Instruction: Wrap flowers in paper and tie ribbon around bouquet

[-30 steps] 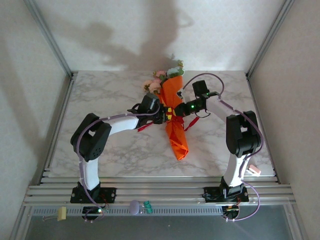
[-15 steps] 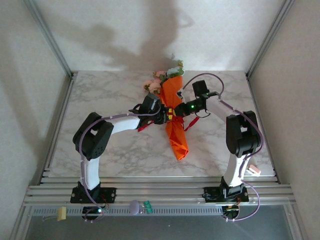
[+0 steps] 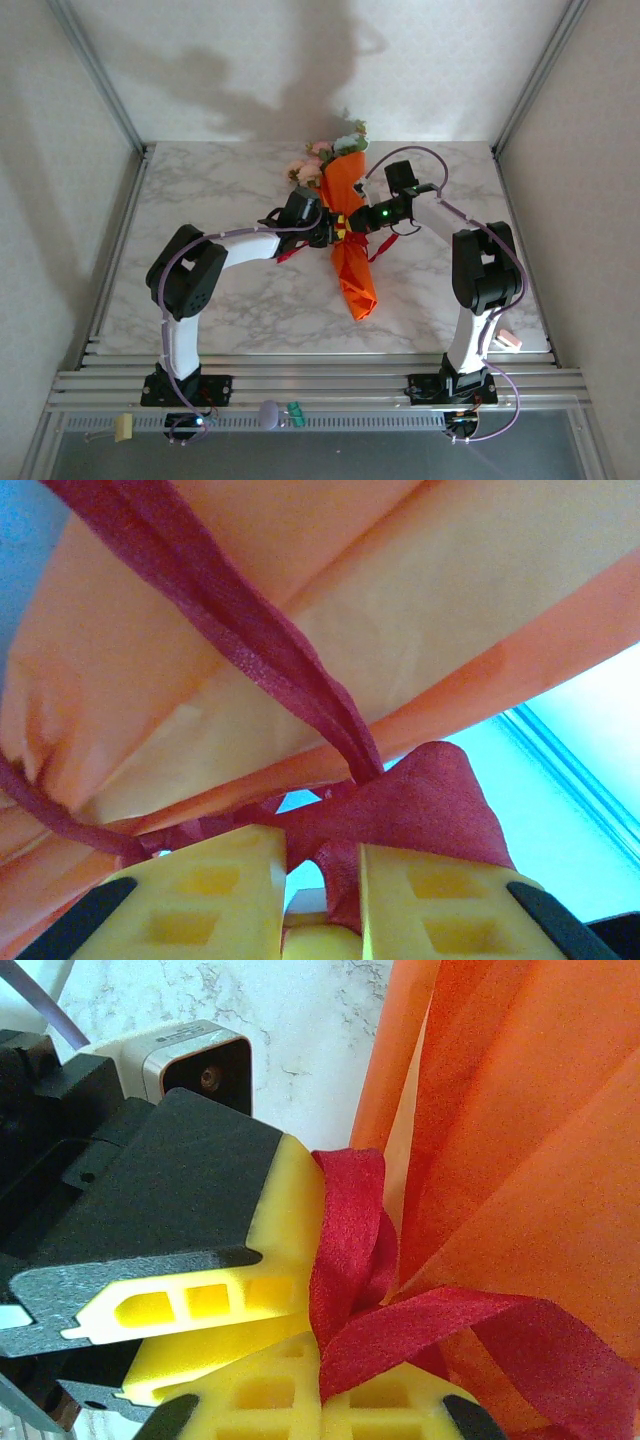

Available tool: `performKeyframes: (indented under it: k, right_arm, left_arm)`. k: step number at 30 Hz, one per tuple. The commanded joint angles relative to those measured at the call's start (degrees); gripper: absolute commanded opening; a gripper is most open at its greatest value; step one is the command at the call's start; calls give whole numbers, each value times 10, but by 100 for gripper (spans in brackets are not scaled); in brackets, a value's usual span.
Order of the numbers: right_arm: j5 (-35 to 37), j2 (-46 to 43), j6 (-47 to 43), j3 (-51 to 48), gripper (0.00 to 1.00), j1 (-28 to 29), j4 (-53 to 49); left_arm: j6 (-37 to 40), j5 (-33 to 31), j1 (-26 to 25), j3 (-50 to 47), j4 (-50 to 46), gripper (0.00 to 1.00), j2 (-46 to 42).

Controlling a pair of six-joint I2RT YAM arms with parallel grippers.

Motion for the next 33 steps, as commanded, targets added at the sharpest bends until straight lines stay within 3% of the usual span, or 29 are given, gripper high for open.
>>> performKeyframes:
  k: [1, 14, 33]
  right_arm:
    - [-14, 3, -3, 3, 0, -2, 5]
    - [-12, 2, -1, 2, 0, -2, 8]
    - [-5, -25, -8, -14, 0, -2, 7]
  left_arm:
    - [-49, -2, -5, 7, 26, 22, 14]
    - [-49, 2, -8, 9, 31, 0, 20]
    - [-12, -21, 0, -46, -14, 0, -66]
